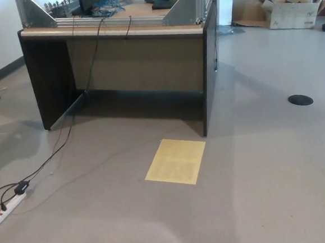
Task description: A person hands over a black lunchbag to the robot and the robot uses its left hand to grab the strips of the lunchbag, the gives it back to the person.
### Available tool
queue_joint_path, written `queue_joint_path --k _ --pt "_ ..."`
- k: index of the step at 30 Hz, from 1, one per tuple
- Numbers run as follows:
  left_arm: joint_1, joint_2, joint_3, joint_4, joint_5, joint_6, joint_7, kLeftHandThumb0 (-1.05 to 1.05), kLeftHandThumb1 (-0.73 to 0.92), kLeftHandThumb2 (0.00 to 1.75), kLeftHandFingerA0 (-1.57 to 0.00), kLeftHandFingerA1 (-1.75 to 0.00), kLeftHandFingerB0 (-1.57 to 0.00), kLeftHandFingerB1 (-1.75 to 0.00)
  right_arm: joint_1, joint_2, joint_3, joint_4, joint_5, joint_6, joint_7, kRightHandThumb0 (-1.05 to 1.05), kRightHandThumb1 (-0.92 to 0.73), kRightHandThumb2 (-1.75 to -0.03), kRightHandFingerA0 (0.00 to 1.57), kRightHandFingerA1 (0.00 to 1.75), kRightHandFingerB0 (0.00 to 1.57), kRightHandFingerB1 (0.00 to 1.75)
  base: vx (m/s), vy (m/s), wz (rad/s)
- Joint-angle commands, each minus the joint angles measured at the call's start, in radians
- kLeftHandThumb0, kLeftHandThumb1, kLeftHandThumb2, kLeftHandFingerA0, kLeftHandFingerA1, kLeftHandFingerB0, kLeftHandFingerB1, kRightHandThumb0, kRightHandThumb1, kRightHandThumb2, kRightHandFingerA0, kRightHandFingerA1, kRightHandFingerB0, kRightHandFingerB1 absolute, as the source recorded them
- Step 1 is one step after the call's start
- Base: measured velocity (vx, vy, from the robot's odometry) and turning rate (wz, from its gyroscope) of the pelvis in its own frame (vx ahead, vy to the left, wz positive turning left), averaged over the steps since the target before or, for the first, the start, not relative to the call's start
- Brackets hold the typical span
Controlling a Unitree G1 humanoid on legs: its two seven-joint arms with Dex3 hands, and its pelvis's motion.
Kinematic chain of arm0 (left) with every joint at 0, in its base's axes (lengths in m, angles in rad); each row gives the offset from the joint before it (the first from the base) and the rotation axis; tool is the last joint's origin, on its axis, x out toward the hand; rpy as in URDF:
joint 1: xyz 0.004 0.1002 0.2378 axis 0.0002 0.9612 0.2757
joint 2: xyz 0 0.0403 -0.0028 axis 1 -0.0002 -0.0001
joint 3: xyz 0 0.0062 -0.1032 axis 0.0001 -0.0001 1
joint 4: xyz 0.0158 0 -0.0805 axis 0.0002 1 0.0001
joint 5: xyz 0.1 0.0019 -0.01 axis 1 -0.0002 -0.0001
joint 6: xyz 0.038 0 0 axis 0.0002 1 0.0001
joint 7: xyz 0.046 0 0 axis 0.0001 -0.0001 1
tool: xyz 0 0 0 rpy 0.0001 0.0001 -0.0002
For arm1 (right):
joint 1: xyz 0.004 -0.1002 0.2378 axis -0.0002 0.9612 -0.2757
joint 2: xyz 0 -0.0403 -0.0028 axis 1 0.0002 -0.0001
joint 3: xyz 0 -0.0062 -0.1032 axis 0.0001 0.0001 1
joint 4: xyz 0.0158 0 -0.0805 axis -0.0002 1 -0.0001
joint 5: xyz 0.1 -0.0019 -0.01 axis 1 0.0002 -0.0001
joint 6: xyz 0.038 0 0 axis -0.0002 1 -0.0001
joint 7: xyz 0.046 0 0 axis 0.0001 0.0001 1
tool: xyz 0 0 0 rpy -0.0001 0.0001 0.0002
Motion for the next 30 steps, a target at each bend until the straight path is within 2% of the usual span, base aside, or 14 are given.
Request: queue_joint_path --k 1,2,3,4,5,8,10,12,13,25,26,27,28,30 --pt "0.011 0.040 -0.035 0.038 0.052 -0.072 0.132 -0.21 0.69 0.58 -0.85 -1.75 -0.63 -1.70 -0.003 -0.009 0.002 0.015 -0.009 -0.004 -0.026 -0.64 -0.67 -1.04 0.46 0.59 0.39 0.52 0.00 0.000 0.00" --pt "0.015 0.043 -0.035 0.036 0.049 -0.077 0.136 -0.20 0.69 0.58 -0.86 -1.75 -0.60 -1.72 0.003 -0.008 0.003 0.016 -0.010 -0.007 -0.029 -0.64 -0.67 -1.04 0.46 0.59 0.38 0.53 0.00 0.000 0.00" --pt "0.010 0.052 -0.038 0.032 0.053 -0.072 0.147 -0.29 0.51 0.84 -1.18 -1.43 -0.92 -1.28 0.006 -0.006 0.004 0.016 -0.009 -0.011 -0.030 -0.63 -0.66 -1.04 0.46 0.59 0.38 0.53 0.00 0.000 0.00" --pt "0.005 0.056 -0.036 0.018 0.052 -0.061 0.152 -0.37 0.52 0.84 -1.19 -1.45 -0.92 -1.30 0.010 -0.007 0.006 0.014 -0.010 -0.013 -0.028 -0.62 -0.80 -0.64 0.50 0.44 0.48 0.40 0.00 0.000 0.00" --pt "-0.004 0.061 -0.035 0.010 0.046 -0.059 0.150 -0.38 0.52 0.84 -1.19 -1.45 -0.91 -1.29 0.010 -0.006 0.007 0.016 -0.012 -0.013 -0.031 -0.63 -0.66 -1.04 0.46 0.59 0.39 0.53 0.00 0.000 0.00" --pt "-0.066 0.087 -0.023 -0.023 0.057 -0.042 0.173 -0.30 0.49 0.85 -1.20 -1.42 -0.98 -1.29 0.005 -0.005 0.006 0.017 -0.012 -0.007 -0.041 -0.62 -0.66 -1.04 0.46 0.59 0.39 0.53 0.00 0.000 0.00" --pt "-0.121 0.110 -0.015 -0.047 0.058 -0.027 0.169 -0.19 0.68 0.58 -0.88 -1.75 -0.66 -1.72 0.002 -0.002 -0.001 0.018 -0.004 -0.004 -0.036 -0.63 -0.67 -1.04 0.46 0.59 0.39 0.53 0.00 0.000 0.00" --pt "-0.204 0.149 -0.016 -0.060 0.034 -0.031 0.116 -0.14 0.66 0.57 -0.86 -1.75 -0.64 -1.72 -0.007 -0.003 0.001 0.024 -0.011 -0.004 -0.047 -0.63 -0.80 -0.65 0.51 0.44 0.49 0.40 0.00 0.000 0.00" --pt "-0.248 0.167 -0.018 -0.063 0.022 -0.029 0.088 -0.12 0.67 0.57 -0.84 -1.75 -0.63 -1.72 -0.009 -0.005 0.001 0.026 -0.013 -0.006 -0.052 -0.63 -0.67 -1.05 0.46 0.59 0.40 0.53 0.00 0.000 0.00" --pt "-0.834 0.171 -0.137 0.001 0.006 0.065 -0.136 -0.20 0.67 0.57 -0.83 -1.75 -0.60 -1.71 -0.007 0.004 -0.002 0.018 -0.012 0.002 -0.070 -0.60 -0.81 -0.65 0.49 0.43 0.49 0.40 0.00 0.000 0.00" --pt "-0.922 0.124 -0.164 -0.003 0.010 0.113 -0.175 -0.33 0.50 0.81 -1.16 -1.44 -0.89 -1.30 -0.007 0.005 -0.002 0.017 -0.012 0.007 -0.072 -0.60 -0.81 -0.64 0.48 0.42 0.48 0.39 0.00 0.000 0.00" --pt "-0.953 0.109 -0.179 -0.010 0.015 0.129 -0.190 -0.33 0.50 0.81 -1.15 -1.44 -0.88 -1.29 0.002 0.006 -0.002 0.012 -0.012 0.004 -0.073 -0.60 -0.81 -0.64 0.47 0.42 0.48 0.40 0.00 0.000 0.00" --pt "-0.978 0.097 -0.189 -0.010 0.020 0.142 -0.198 -0.23 0.67 0.57 -0.81 -1.75 -0.56 -1.72 0.003 0.005 -0.003 0.011 -0.012 0.002 -0.074 -0.60 -0.81 -0.64 0.47 0.43 0.48 0.40 0.00 0.000 0.00" --pt "-1.052 0.064 -0.218 -0.002 0.030 0.174 -0.223 -0.23 0.65 0.56 -0.81 -1.75 -0.53 -1.73 0.004 0.004 -0.004 0.010 -0.011 -0.002 -0.073 -0.60 -0.81 -0.65 0.47 0.43 0.48 0.40 0.00 0.000 0.00"
